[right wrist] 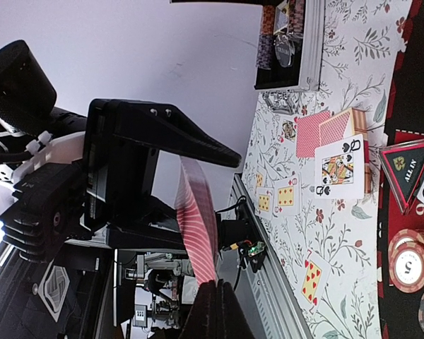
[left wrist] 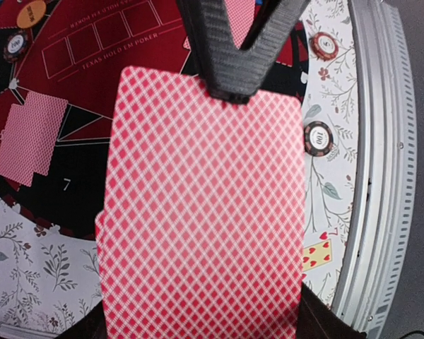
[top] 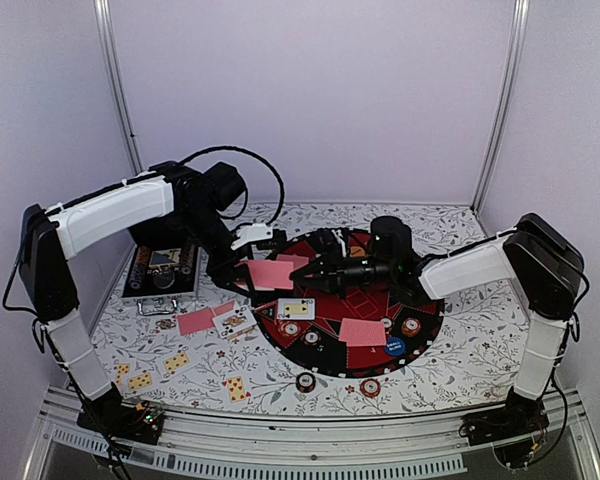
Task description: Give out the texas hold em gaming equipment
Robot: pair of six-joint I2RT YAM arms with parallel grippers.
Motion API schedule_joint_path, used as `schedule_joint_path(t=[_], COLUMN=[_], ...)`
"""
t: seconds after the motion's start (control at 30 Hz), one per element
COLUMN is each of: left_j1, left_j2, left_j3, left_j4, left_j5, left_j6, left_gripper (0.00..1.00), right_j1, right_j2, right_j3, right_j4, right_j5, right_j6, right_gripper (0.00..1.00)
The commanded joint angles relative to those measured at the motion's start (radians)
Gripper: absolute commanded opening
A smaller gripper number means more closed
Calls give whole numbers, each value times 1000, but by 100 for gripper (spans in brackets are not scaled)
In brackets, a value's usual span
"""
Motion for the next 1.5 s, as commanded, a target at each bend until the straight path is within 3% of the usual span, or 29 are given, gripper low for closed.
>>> schedule_joint_path(t=[0.0,0.2,0.37,0.57,0.7,0.8,1.0,1.2,1.47], left_j1=[8,11,15,16,16,16,16,15,15], left_j2=[-14,-16,-19,-19,-19,-22,-22,-22,-26], left_j3=[31,21,19,16,18,18,18,25,30], left_j4=[-17,-14,-17,-16,-20,-23,-26,-36,-48], left_j5=[17,15,9,12,13,12,10,9,15], left_j6=[12,11,13,10,8,9,7,6,10], left_gripper=[27,27,26,26,26,26,26,26,26], right_j1=[-41,-97,-172,-235,-237,-228,-160,-41,73], right_j2=[-58,-122,-210,-292,-270,-241,-179,-17,234], right_j3=[-45,-100,-136,-66,134,244,429,635,845], right_j4=[-57,-87,-208,-532,-903,-1090,-1297,-1498,-1703], right_j5=[-9,-25,-21,69,272,477,876,1262,1648], right_j6=[-18,-33,-112,-317,-555,-684,-831,-919,-943], right_gripper=[0,0,0,0,0,0,0,0,0])
